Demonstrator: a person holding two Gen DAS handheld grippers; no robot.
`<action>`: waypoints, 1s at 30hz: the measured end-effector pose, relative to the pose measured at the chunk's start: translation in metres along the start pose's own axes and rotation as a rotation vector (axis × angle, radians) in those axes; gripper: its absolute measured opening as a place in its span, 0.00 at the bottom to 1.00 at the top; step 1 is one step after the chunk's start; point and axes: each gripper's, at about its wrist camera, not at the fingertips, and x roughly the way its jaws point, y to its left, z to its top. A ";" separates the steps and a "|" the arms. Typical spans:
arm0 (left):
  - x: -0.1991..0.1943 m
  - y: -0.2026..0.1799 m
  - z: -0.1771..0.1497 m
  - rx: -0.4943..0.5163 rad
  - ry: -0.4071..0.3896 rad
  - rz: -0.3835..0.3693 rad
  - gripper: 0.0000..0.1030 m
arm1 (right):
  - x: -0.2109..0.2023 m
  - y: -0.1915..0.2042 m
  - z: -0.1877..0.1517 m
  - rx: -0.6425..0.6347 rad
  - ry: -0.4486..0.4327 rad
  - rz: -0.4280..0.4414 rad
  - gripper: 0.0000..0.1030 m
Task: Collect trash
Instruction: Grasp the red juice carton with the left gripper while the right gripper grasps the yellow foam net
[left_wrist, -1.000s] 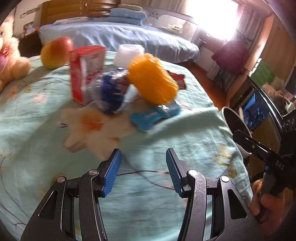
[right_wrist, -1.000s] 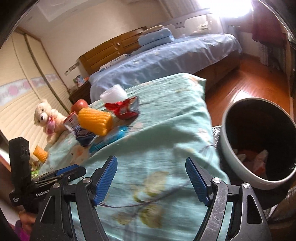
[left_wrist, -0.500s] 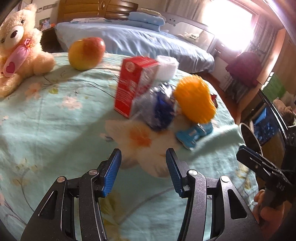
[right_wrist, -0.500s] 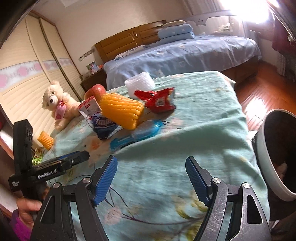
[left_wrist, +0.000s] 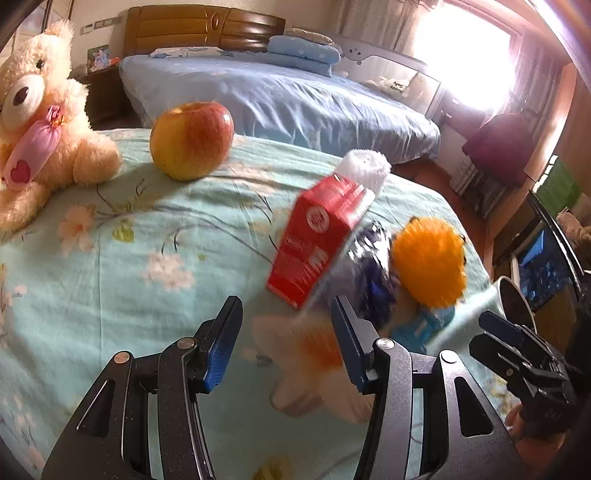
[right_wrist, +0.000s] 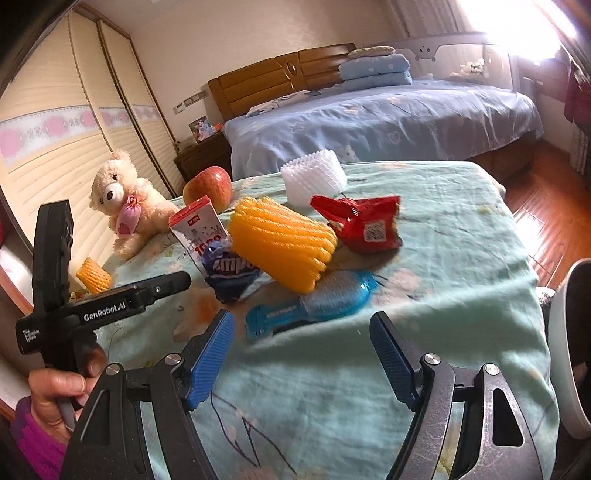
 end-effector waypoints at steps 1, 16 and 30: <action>0.003 0.000 0.003 0.005 0.002 0.002 0.49 | 0.002 0.001 0.002 -0.003 -0.002 -0.001 0.75; 0.036 -0.011 0.017 0.086 0.039 -0.046 0.38 | 0.041 0.011 0.027 -0.071 0.014 -0.029 0.48; 0.008 0.001 -0.005 0.045 0.008 -0.038 0.30 | 0.029 0.007 0.013 -0.036 0.025 -0.018 0.13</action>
